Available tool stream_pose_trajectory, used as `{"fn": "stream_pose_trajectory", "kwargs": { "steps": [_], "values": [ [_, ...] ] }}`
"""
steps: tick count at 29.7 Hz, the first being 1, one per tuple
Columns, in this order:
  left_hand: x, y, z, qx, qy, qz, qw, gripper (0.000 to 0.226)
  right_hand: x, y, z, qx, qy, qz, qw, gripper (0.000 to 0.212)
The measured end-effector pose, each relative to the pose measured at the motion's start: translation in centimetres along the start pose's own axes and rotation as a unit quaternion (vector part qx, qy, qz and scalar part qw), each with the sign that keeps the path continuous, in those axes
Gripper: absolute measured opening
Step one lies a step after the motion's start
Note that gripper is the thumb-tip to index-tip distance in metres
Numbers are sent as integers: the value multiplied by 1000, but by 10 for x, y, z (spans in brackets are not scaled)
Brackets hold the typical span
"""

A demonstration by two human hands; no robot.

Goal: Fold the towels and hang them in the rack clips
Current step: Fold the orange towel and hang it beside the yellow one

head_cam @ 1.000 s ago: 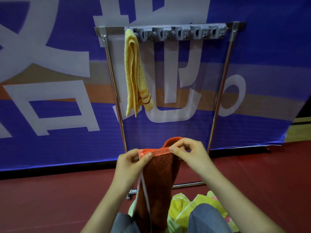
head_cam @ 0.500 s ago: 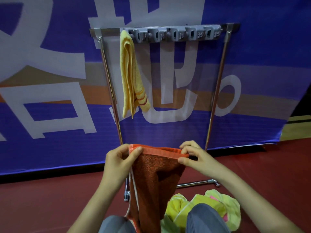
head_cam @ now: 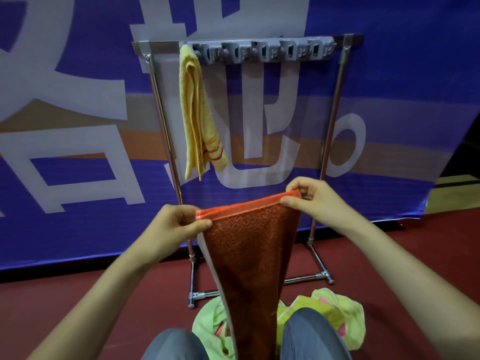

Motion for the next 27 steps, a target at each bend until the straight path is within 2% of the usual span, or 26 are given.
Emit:
{"fn": "stream_pose_trajectory", "kwargs": {
  "steps": [2, 4, 6, 9, 10, 13, 17, 27],
  "values": [
    [-2, 2, -1, 6, 36, 6, 999, 15, -2, -2, 3, 17, 4, -23, 1000, 18],
    [-3, 6, 5, 34, 98, 17, 994, 22, -5, 0, -1, 20, -27, -14, 999, 18],
    [-7, 14, 14, 74, 128, 62, 987, 18, -14, 4, -15, -15, -50, 46, 998, 18],
    [-13, 28, 33, 109, 106, 143, 978, 15, -30, 11, -34, -74, -3, 117, 990, 21],
    [-13, 32, 32, 108, 115, 138, 978, 12, -29, 12, -34, -70, -8, 117, 991, 22],
    [-6, 33, 24, 74, 126, 95, 985, 21, -23, 10, -20, -33, -33, 100, 994, 22],
    [-5, 23, 24, 73, 80, 112, 988, 10, -20, 4, -24, -29, -25, 93, 995, 19],
    [12, 3, 12, 19, 37, 147, 988, 24, -5, 1, -17, 18, -9, 100, 995, 18]
  ]
}}
Point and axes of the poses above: each hand's wrist, its own y-axis towards the middle knuckle, its own x-axis out of the palm, z = x × y, the point moved 2 cm from there along y, towards the middle knuckle, and after that the axes turned 10 degrees about x, right-handed, at the moved point
